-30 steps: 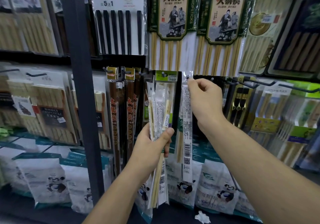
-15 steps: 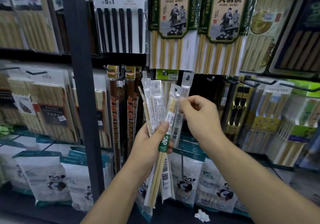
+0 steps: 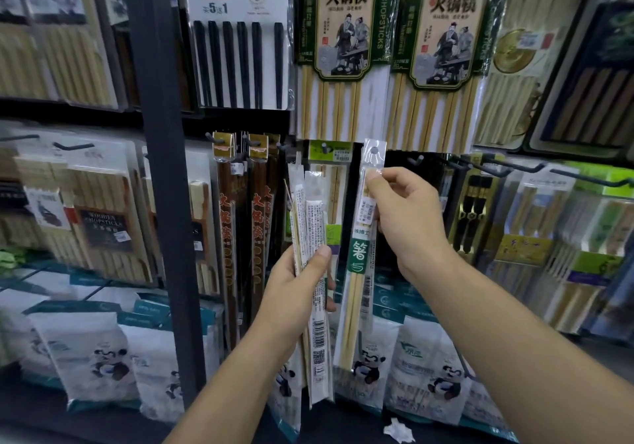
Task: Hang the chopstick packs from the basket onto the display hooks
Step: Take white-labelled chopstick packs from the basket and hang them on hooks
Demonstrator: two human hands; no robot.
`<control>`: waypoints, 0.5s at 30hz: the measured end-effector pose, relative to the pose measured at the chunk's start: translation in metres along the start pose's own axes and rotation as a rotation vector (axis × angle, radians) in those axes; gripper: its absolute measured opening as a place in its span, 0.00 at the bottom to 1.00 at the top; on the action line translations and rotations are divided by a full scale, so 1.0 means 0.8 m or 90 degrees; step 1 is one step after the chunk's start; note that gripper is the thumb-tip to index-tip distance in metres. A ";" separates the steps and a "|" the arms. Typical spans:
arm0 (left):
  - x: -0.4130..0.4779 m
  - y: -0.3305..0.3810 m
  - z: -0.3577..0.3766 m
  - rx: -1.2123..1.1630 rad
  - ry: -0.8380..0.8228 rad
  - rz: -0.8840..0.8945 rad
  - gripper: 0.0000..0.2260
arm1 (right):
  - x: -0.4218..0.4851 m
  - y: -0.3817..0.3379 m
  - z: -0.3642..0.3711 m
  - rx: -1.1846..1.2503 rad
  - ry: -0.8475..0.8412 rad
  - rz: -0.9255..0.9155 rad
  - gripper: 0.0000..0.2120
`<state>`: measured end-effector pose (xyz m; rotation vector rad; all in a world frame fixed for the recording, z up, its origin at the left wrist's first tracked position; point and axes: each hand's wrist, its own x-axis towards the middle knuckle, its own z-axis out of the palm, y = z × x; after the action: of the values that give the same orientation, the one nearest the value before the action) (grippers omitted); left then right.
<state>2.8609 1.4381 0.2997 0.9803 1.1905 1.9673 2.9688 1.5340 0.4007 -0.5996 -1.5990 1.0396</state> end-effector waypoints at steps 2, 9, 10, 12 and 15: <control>0.000 -0.002 -0.002 0.000 -0.002 -0.001 0.10 | 0.002 0.004 0.000 -0.016 0.010 -0.008 0.09; 0.002 -0.005 -0.006 0.016 -0.016 0.008 0.08 | 0.011 0.015 -0.001 -0.082 0.032 -0.019 0.13; 0.002 -0.005 -0.006 0.020 -0.016 0.008 0.08 | 0.012 0.017 -0.001 -0.092 0.032 -0.017 0.13; 0.002 -0.005 -0.007 0.023 -0.012 0.006 0.10 | 0.014 0.022 -0.001 -0.111 0.037 -0.013 0.14; 0.002 -0.004 -0.006 0.023 -0.006 0.003 0.11 | 0.014 0.030 -0.002 -0.131 0.047 -0.002 0.16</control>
<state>2.8562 1.4385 0.2961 1.0108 1.2229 1.9495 2.9639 1.5550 0.3857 -0.7651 -1.6521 0.8466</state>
